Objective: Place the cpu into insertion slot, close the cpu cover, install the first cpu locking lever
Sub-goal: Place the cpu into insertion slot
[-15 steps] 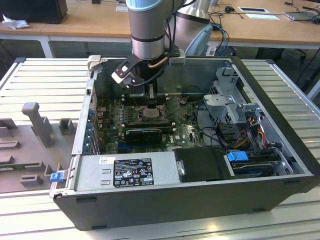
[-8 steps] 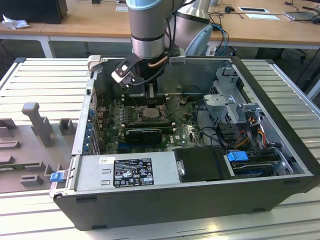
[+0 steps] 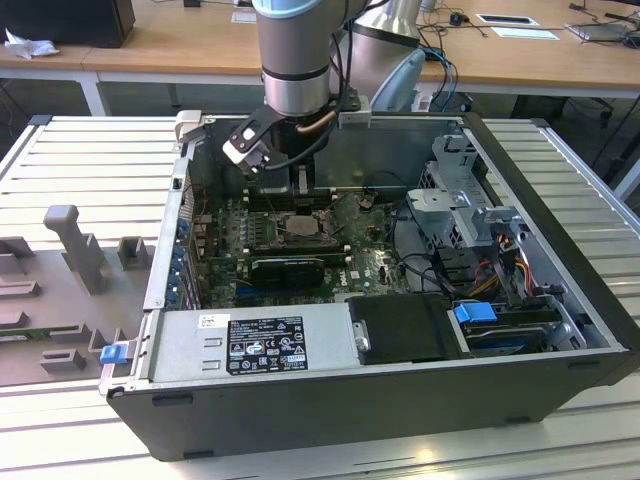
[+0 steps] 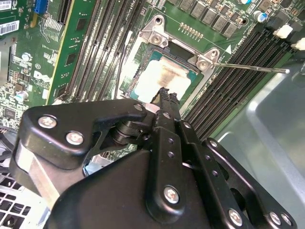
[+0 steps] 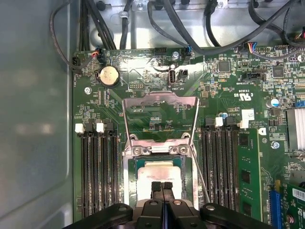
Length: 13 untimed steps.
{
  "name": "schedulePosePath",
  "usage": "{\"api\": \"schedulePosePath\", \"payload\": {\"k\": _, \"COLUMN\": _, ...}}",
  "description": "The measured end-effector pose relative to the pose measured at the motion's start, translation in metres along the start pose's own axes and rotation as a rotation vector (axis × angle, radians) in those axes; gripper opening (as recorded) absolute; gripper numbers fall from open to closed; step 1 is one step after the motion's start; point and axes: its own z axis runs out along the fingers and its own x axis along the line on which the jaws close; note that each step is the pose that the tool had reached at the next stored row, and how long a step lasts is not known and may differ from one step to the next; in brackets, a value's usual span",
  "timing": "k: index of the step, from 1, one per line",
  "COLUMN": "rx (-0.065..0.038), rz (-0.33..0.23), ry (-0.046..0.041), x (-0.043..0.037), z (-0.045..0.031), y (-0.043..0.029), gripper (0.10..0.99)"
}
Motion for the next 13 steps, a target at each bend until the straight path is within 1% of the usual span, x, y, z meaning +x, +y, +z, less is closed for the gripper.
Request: {"api": "schedulePosePath", "payload": {"k": 13, "rx": 0.0, "rz": 0.004, "ry": -0.0003, "x": 0.0, "z": -0.0033, "y": 0.0003, "gripper": 0.106}}
